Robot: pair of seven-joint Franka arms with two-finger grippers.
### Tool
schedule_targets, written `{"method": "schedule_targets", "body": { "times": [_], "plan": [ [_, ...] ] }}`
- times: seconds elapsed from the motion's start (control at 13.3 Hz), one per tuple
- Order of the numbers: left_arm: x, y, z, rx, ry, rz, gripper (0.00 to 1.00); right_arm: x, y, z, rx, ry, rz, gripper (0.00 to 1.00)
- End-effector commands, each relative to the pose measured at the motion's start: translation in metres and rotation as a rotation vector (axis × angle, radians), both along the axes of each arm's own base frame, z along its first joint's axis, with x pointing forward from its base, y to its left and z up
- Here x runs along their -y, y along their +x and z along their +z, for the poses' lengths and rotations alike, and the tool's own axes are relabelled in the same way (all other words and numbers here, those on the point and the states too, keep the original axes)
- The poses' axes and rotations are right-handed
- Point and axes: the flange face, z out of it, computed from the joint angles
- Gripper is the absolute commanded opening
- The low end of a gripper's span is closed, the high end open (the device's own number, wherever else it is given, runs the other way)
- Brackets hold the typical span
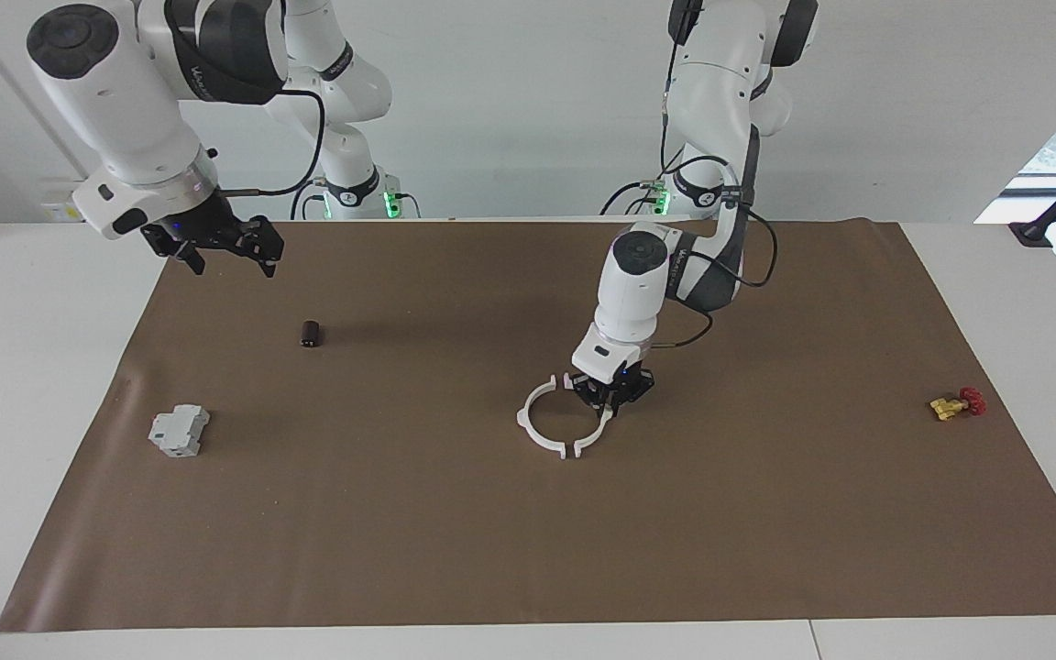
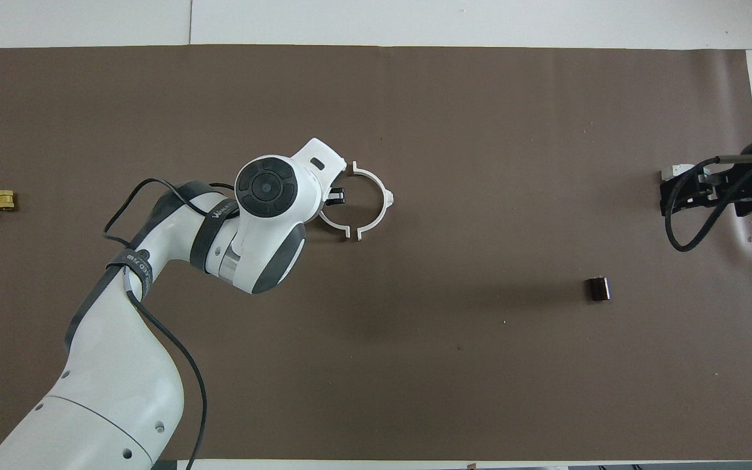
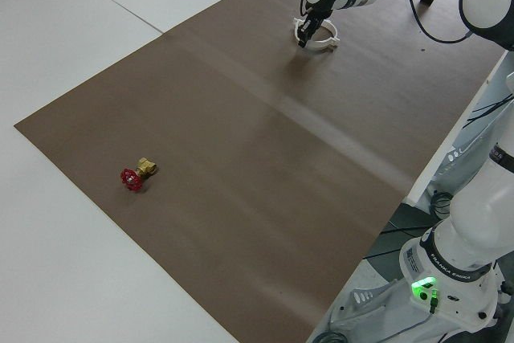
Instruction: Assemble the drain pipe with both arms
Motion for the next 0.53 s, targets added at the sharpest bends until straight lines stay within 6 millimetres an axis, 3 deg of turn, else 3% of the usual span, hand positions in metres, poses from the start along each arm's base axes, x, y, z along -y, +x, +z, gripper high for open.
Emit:
{"method": "schedule_targets", "body": {
  "times": [0.0, 0.45],
  "plan": [
    [0.0082, 0.0015, -0.0011, 0.022, 0.005, 0.020, 0.00, 0.0014, -0.0071, 0.0018, 0.022, 0.021, 0.006, 1.00],
    [0.0117, -0.0005, -0.0027, 0.032, -0.004, 0.011, 0.00, 0.0053, -0.0072, 0.0018, 0.022, 0.024, 0.001, 1.00]
  ]
}}
